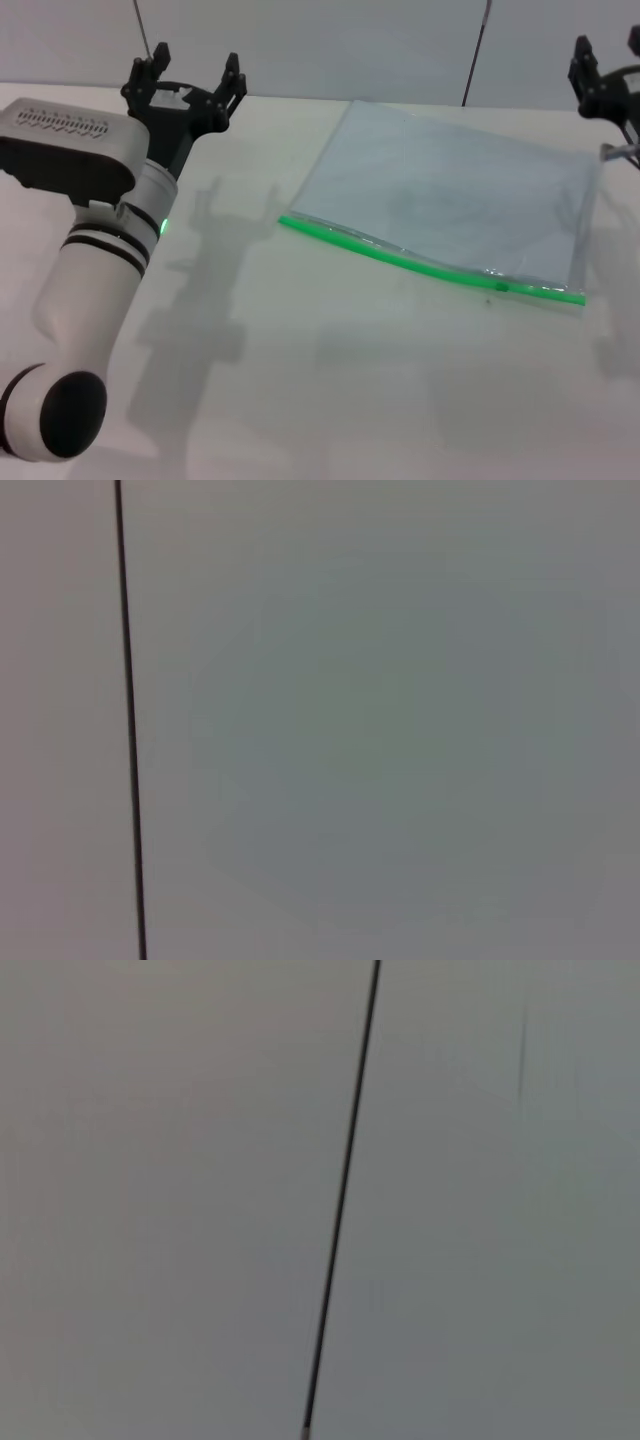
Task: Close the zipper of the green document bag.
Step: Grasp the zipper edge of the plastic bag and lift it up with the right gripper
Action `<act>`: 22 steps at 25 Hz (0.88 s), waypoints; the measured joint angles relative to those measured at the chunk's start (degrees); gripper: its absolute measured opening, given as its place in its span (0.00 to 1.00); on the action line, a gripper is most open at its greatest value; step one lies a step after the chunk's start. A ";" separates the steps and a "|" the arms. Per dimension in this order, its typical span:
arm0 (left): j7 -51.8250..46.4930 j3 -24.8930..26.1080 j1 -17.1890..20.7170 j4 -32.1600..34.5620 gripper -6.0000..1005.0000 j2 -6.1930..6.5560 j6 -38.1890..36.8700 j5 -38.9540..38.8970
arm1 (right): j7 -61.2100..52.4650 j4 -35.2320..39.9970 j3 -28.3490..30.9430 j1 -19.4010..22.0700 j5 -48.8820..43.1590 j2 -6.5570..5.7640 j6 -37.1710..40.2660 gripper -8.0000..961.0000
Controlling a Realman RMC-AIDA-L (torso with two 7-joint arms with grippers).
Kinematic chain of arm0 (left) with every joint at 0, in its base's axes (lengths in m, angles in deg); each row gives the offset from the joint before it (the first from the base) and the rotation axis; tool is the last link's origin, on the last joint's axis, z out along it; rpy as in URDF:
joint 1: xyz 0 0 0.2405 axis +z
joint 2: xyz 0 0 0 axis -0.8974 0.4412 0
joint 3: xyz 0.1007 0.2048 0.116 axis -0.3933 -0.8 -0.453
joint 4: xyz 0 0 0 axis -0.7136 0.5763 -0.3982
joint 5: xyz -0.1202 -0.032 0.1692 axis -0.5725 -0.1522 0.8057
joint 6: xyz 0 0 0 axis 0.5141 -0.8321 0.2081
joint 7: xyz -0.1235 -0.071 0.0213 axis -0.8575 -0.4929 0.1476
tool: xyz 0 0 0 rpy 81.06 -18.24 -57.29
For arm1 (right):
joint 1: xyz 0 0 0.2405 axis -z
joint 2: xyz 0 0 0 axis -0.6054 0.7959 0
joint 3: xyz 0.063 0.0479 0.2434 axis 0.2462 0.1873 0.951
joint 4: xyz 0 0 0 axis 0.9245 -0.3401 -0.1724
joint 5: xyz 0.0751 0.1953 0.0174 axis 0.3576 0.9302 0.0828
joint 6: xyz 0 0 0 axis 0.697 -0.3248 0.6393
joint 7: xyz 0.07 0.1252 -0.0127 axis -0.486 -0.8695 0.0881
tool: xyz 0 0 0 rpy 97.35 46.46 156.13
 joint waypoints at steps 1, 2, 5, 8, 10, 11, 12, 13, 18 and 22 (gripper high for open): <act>-0.03 -0.01 -0.26 -0.04 0.84 0.00 -0.01 0.01 | 0.00 -1.89 -0.04 -1.50 0.52 0.08 -0.80 0.58; -0.05 -0.02 -0.41 -0.04 0.84 0.00 0.00 -0.01 | -0.01 -3.44 -0.10 -2.76 0.97 0.17 -1.67 0.58; -0.08 -0.14 -0.99 0.02 0.84 -0.06 0.00 0.04 | -0.01 -6.25 -0.68 -5.21 1.85 0.42 -3.63 0.58; -0.08 -0.20 -1.17 -0.07 0.84 -0.07 0.00 0.21 | -0.02 -7.33 -1.89 -5.82 2.72 0.47 -5.41 0.58; -0.08 -0.21 -1.26 -0.12 0.84 -0.07 0.00 0.24 | -0.02 -7.84 -2.36 -5.94 3.12 0.48 -6.49 0.58; -0.08 -0.21 -1.28 -0.12 0.84 -0.07 0.00 0.25 | -0.02 -7.97 -2.52 -5.98 3.17 0.49 -6.83 0.58; -0.08 -0.21 -1.30 -0.12 0.84 -0.06 0.00 0.26 | -0.02 -8.02 -2.70 -6.07 3.19 0.49 -7.16 0.58; -0.08 -0.21 -1.30 -0.12 0.84 -0.06 0.00 0.26 | -0.02 -8.05 -2.92 -6.14 3.20 0.49 -7.32 0.58; -0.08 -0.21 -1.57 0.10 0.84 -0.05 0.00 0.10 | -0.02 -8.11 -3.84 -6.41 3.23 0.41 -7.54 0.58; -0.08 -0.21 -1.72 0.20 0.84 -0.06 0.00 0.04 | -0.02 -8.14 -4.14 -6.55 3.25 0.42 -7.56 0.58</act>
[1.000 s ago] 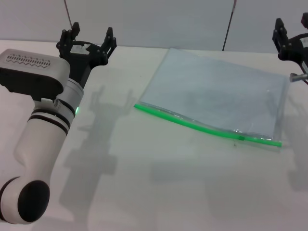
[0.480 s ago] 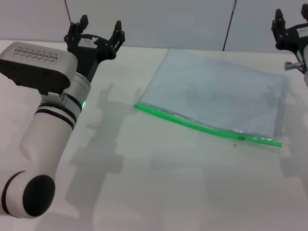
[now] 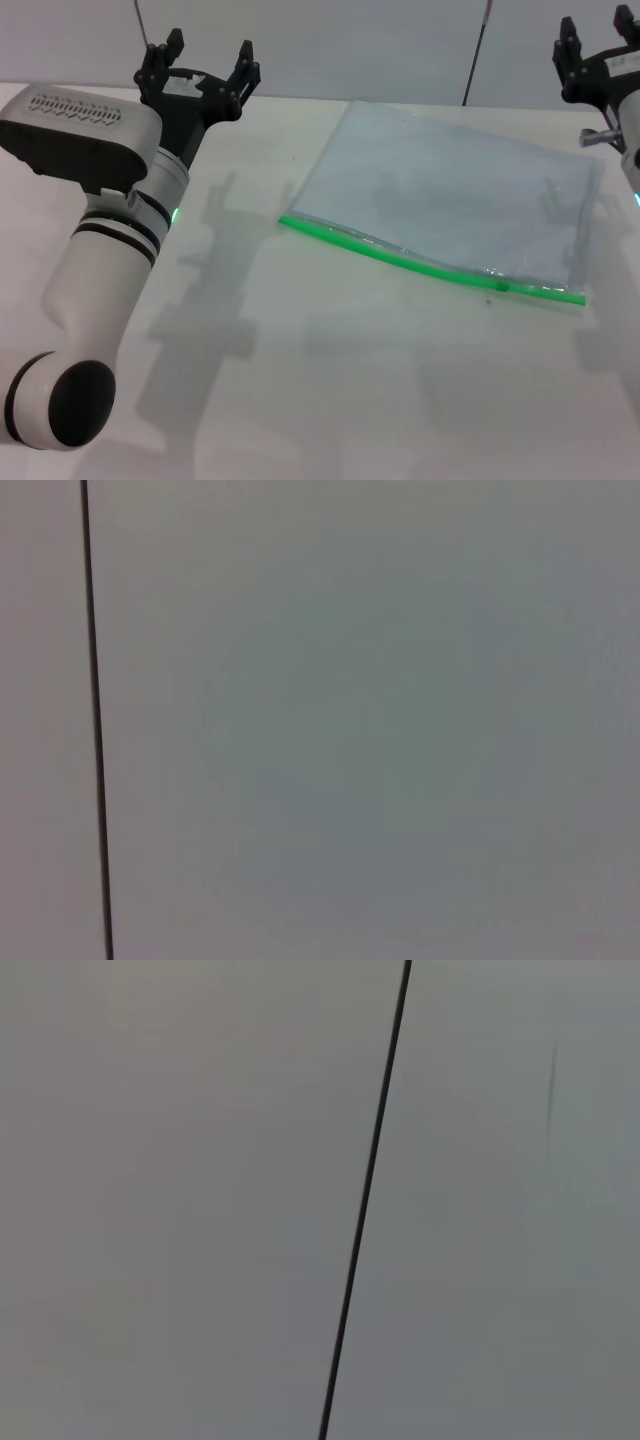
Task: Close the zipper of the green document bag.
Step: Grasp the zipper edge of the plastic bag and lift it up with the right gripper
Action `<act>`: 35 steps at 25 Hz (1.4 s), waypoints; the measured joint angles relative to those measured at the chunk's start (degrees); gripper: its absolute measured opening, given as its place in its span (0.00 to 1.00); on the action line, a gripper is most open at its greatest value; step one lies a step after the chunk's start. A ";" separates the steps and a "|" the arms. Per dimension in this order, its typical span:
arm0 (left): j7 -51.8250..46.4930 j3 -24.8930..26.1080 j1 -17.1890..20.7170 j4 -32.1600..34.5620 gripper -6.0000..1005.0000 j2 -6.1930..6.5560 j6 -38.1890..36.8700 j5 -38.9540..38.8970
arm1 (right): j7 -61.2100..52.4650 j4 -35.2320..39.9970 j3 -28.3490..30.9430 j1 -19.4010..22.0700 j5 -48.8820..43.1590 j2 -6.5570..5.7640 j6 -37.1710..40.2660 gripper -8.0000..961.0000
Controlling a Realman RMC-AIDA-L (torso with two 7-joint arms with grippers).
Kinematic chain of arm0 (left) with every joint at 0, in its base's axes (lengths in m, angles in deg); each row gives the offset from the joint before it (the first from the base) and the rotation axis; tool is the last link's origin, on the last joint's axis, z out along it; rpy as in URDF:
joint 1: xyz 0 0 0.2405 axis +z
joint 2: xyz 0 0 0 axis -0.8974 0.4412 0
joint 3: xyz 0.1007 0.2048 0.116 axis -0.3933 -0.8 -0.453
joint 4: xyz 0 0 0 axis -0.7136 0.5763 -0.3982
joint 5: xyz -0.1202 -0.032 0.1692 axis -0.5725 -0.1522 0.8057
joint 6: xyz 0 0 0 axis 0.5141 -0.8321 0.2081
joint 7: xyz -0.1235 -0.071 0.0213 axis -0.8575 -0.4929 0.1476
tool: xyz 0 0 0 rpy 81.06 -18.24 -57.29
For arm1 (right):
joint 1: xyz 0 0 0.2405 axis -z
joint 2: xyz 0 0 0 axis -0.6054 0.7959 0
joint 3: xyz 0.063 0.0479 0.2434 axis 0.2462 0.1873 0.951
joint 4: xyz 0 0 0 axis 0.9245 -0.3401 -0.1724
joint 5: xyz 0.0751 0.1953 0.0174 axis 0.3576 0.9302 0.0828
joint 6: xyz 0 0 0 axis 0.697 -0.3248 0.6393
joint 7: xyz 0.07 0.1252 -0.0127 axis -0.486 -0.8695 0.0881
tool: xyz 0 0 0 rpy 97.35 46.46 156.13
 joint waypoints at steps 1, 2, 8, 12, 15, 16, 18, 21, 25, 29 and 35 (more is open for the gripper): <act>0.00 0.00 0.00 0.01 0.84 -0.01 0.00 -0.01 | 0.00 0.00 -0.05 0.00 0.00 0.00 0.00 0.58; 0.00 0.00 0.00 0.01 0.84 -0.02 0.00 -0.01 | 0.00 0.00 -0.07 -0.02 0.00 0.00 -0.01 0.58; 0.00 0.00 0.00 0.09 0.84 -0.05 0.00 0.02 | 0.00 -0.04 -0.07 -0.11 0.00 -0.06 -0.03 0.58; 0.00 0.00 -0.10 0.16 0.84 -0.08 0.20 0.22 | 0.00 -0.13 -0.06 -0.23 0.00 -0.08 0.04 0.58; 0.00 0.00 -0.29 0.19 0.84 -0.07 0.89 0.20 | 0.00 -0.80 -0.18 -0.61 0.00 -0.07 0.20 0.58; 0.00 0.00 -0.43 0.21 0.84 -0.05 1.16 0.14 | 0.00 -0.99 -0.20 -0.69 0.00 -0.05 0.22 0.58; 0.00 0.00 -0.58 0.25 0.84 -0.03 1.39 0.03 | 0.00 -1.11 -0.22 -0.74 0.00 -0.02 0.22 0.58; 0.00 0.00 -0.58 0.25 0.84 -0.02 1.41 -0.01 | 0.00 -1.13 -0.28 -0.74 0.00 0.00 0.07 0.58; 0.00 0.00 -0.59 0.25 0.84 0.00 1.41 -0.03 | 0.00 -1.14 -0.32 -0.74 0.00 0.00 0.04 0.58; 0.00 0.00 -0.58 0.25 0.84 0.02 1.42 -0.03 | 0.00 -1.28 -0.33 -0.74 0.00 0.00 0.04 0.58; 0.00 0.00 -0.53 0.28 0.84 0.02 1.41 -0.03 | -0.01 -0.87 -0.55 -0.71 0.01 -0.01 0.37 0.58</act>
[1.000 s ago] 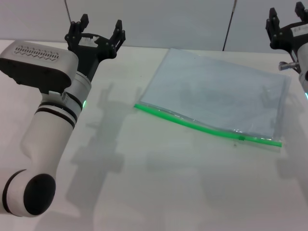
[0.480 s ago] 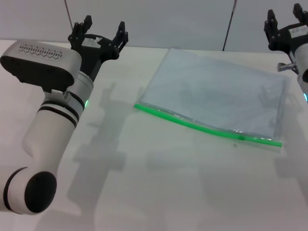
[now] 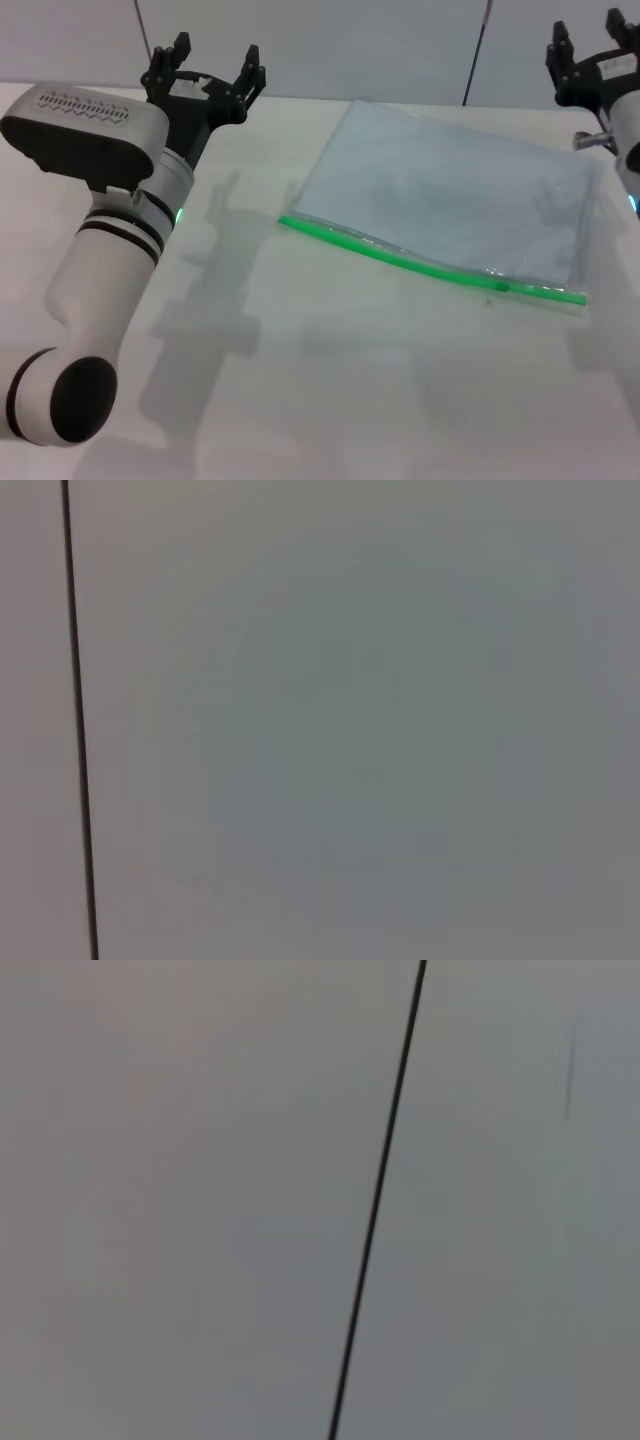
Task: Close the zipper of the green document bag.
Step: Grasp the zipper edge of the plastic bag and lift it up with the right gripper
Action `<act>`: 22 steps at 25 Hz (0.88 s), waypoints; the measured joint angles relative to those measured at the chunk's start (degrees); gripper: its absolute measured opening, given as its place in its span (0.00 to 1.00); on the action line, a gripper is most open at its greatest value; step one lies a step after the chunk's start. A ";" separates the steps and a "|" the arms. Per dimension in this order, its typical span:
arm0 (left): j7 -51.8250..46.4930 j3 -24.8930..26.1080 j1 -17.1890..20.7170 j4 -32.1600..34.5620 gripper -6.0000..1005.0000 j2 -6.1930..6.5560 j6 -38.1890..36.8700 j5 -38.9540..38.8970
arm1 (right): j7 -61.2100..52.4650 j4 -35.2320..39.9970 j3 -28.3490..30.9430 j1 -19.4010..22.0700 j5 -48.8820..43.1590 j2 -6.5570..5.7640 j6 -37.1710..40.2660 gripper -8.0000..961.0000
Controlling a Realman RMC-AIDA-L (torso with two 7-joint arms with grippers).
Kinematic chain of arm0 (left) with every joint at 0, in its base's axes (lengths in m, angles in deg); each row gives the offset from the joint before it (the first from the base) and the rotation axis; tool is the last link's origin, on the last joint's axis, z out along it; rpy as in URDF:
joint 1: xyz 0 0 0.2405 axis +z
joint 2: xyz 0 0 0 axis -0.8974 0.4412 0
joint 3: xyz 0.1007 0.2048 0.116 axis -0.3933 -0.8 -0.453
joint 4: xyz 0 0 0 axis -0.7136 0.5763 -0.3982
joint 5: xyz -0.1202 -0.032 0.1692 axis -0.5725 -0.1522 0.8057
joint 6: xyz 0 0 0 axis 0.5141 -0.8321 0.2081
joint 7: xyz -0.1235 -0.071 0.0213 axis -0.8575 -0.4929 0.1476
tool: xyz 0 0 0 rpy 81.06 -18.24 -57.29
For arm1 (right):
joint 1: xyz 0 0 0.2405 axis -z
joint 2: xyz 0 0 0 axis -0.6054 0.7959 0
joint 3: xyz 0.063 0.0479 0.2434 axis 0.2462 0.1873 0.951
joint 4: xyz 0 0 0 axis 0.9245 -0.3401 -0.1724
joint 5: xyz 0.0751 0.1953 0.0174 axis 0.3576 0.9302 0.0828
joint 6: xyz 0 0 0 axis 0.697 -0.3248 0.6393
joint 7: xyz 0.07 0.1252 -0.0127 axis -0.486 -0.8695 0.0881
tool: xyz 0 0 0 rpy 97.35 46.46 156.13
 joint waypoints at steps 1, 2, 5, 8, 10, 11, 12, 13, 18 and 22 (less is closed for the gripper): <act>0.00 0.00 0.08 0.01 0.84 0.01 0.00 0.00 | -0.12 0.38 -0.25 0.13 -0.01 0.00 0.20 0.58; 0.00 0.00 0.19 0.01 0.84 0.05 0.00 0.00 | -0.36 1.09 -0.66 0.44 -0.01 -0.06 0.55 0.58; 0.00 0.01 0.62 0.04 0.84 0.19 -0.01 0.00 | -1.19 4.51 -1.85 2.40 -0.33 -0.68 3.70 0.58; 0.00 0.07 1.02 0.09 0.84 0.27 -0.01 0.00 | -1.35 11.11 -1.96 5.56 -1.21 -3.07 12.08 0.58; 0.00 0.08 1.09 0.12 0.84 0.27 -0.01 0.00 | -1.19 16.15 -2.19 7.80 -2.16 -5.69 18.25 0.58; 0.00 0.09 1.09 0.14 0.84 0.26 -0.01 0.01 | -1.06 18.39 -2.39 8.80 -2.84 -6.95 20.55 0.58; 0.00 0.09 1.14 0.26 0.84 0.26 -0.01 0.00 | -1.02 20.05 -2.54 9.61 -3.86 -7.81 22.28 0.58; 0.00 0.10 1.20 0.42 0.84 0.26 -0.01 0.00 | -0.98 21.86 -2.62 10.47 -5.40 -8.68 24.27 0.58; 0.00 0.10 1.48 1.15 0.84 0.26 0.00 0.00 | -0.83 29.80 -1.45 13.08 -14.30 -11.25 38.84 0.58; 0.00 0.09 1.51 1.30 0.84 0.23 0.00 0.00 | -0.76 33.78 0.13 15.22 -18.66 -11.29 46.42 0.58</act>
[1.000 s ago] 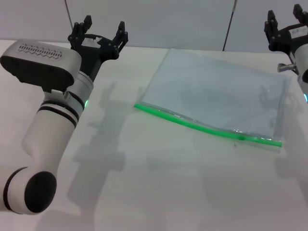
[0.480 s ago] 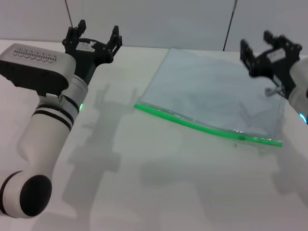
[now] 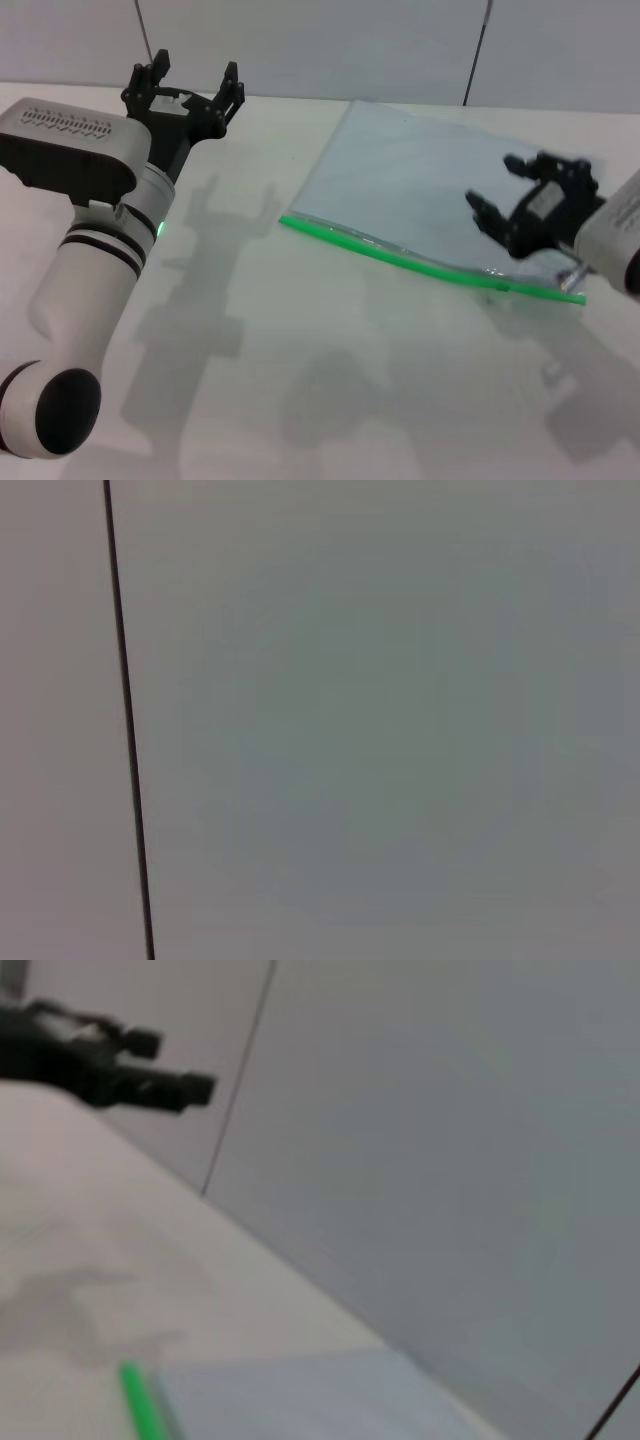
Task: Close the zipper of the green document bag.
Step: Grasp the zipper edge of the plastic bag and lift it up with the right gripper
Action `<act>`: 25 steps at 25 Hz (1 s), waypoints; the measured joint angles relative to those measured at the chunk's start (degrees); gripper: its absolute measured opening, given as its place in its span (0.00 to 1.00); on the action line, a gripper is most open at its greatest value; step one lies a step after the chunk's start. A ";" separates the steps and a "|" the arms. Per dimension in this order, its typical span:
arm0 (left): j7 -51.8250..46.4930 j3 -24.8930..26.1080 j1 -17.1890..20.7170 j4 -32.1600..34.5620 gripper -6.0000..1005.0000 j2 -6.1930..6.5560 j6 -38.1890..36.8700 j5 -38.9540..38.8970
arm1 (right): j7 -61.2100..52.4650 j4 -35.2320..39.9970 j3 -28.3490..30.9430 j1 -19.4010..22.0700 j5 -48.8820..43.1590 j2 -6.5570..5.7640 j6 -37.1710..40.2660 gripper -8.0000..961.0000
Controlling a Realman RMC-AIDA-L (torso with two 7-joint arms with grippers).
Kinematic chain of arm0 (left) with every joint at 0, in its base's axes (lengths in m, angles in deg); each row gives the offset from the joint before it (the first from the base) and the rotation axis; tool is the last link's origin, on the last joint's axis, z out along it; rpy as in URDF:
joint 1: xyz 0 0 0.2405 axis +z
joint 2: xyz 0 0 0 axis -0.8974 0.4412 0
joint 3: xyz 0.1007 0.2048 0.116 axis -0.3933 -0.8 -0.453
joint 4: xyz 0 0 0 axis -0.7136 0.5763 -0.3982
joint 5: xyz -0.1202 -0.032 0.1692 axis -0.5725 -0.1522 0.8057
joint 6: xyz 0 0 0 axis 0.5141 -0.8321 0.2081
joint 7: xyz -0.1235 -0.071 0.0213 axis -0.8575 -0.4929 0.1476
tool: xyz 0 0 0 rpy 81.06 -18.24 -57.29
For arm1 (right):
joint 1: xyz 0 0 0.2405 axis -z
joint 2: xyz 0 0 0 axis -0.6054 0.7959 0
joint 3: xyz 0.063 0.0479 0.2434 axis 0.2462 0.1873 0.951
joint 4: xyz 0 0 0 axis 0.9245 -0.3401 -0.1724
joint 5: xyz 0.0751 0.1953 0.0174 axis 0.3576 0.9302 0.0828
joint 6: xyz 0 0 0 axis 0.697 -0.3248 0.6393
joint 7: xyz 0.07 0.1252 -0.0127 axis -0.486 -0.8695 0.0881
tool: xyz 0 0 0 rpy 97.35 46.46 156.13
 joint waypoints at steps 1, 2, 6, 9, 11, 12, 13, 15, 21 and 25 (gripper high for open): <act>0.00 0.00 0.02 0.02 0.84 -0.01 0.00 0.00 | 0.03 1.14 0.59 0.68 -1.53 0.20 2.25 0.58; 0.00 0.00 0.08 0.04 0.84 -0.04 0.00 0.00 | 0.07 1.98 1.09 1.22 -2.67 0.35 4.18 0.58; 0.00 0.00 0.18 0.15 0.84 -0.02 0.01 0.00 | 1.61 6.82 4.37 3.53 -6.26 1.23 13.54 0.58; 0.00 0.00 0.12 0.87 0.84 -0.16 0.11 0.00 | 4.76 10.33 7.81 5.92 -8.24 3.16 19.35 0.58; 0.00 0.00 0.03 1.01 0.84 -0.24 0.20 0.00 | 7.05 12.07 9.99 7.48 -10.40 5.05 22.41 0.58; 0.00 0.00 -0.03 1.06 0.84 -0.25 0.40 0.00 | 8.14 12.64 11.24 8.08 -11.99 6.31 24.05 0.58; 0.00 0.02 -0.09 1.07 0.84 -0.28 0.73 0.00 | 8.99 12.95 12.14 8.46 -13.57 7.48 25.53 0.58; 0.00 0.05 -0.10 1.07 0.84 -0.27 1.27 -0.01 | 10.24 12.78 13.80 8.88 -17.98 10.15 28.51 0.58; -0.03 0.35 0.02 1.20 0.84 -0.23 1.50 -0.08 | 9.86 11.75 13.04 8.78 -21.50 10.96 31.81 0.59; -0.07 0.45 0.23 1.43 0.84 -0.28 1.50 -0.09 | 10.38 11.45 12.58 8.56 -22.18 10.95 33.93 0.59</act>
